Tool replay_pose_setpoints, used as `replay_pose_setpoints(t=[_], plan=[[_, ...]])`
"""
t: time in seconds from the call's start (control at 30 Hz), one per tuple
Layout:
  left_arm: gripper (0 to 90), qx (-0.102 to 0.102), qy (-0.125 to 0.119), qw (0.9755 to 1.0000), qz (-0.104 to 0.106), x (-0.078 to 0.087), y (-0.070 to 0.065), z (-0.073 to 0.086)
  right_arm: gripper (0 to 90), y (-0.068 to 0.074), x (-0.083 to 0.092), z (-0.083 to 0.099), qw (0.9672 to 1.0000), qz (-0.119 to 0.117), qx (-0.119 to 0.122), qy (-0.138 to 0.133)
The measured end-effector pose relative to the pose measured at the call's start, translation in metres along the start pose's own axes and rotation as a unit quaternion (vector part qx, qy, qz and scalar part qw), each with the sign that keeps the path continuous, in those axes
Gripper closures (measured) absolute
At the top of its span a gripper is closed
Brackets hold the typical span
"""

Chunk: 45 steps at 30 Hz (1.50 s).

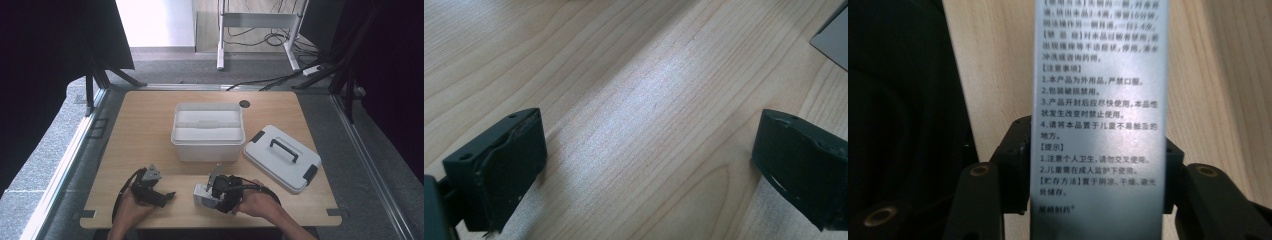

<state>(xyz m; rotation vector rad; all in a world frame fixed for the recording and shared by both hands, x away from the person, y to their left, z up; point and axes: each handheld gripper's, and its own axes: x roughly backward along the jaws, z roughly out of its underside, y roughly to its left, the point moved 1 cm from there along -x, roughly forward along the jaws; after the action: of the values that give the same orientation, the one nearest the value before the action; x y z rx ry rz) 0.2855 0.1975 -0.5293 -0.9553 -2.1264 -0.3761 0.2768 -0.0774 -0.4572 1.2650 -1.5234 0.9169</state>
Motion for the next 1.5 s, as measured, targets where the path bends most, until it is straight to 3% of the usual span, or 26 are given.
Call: replay_pose_setpoints(t=[0.47, 0.6, 0.77, 0.9, 0.93, 1.07, 1.13, 1.4, 1.47, 1.5], plan=[[0.8, 0.003, 0.0, 1.0, -0.003, -0.001, -0.001, -0.001, 42.7, -0.003, 0.038, -0.011, 0.9995, -0.016, -0.005, -0.025], [0.5, 0.005, 0.001, 1.0, -0.005, -0.001, -0.001, -0.001, 42.5, -0.012, 0.054, -0.011, 0.9991, -0.012, -0.013, -0.039], [0.5, 0.012, 0.0, 0.9999, -0.01, -0.002, -0.003, -0.002, 41.3, -0.023, 0.057, -0.006, 0.9986, -0.006, -0.025, -0.047], [0.6, 0.013, -0.001, 0.9999, -0.01, -0.002, -0.003, -0.002, 39.2, -0.037, 0.052, 0.004, 0.9969, 0.006, -0.053, -0.058], [0.6, 0.013, -0.001, 0.9999, -0.01, -0.002, -0.003, -0.002, 37.6, -0.044, 0.051, 0.01, 0.9951, 0.01, -0.07, -0.07], [0.5, 0.012, -0.002, 0.9999, -0.008, -0.002, -0.003, -0.002, 35.6, -0.051, 0.049, 0.019, 0.9931, 0.023, -0.084, -0.078], [0.5, 0.01, -0.001, 0.9999, -0.006, -0.002, -0.002, -0.002, 33.6, -0.057, 0.046, 0.03, 0.9897, 0.029, -0.102, -0.096], [2.1, 0.014, -0.001, 0.9998, 0.01, 0.0, 0.007, -0.012, 31.0, -0.068, 0.037, 0.051, 0.9823, 0.048, -0.128, -0.128], [2.1, 0.009, -0.01, 0.9999, 0.011, 0.002, 0.013, -0.022, 27.8, -0.076, 0.031, 0.059, 0.9766, 0.057, -0.15, -0.143], [2.1, 0.009, -0.01, 0.9999, 0.011, 0.002, 0.013, -0.022, 27.8, -0.076, 0.031, 0.059, 0.9766, 0.057, -0.15, -0.143]])
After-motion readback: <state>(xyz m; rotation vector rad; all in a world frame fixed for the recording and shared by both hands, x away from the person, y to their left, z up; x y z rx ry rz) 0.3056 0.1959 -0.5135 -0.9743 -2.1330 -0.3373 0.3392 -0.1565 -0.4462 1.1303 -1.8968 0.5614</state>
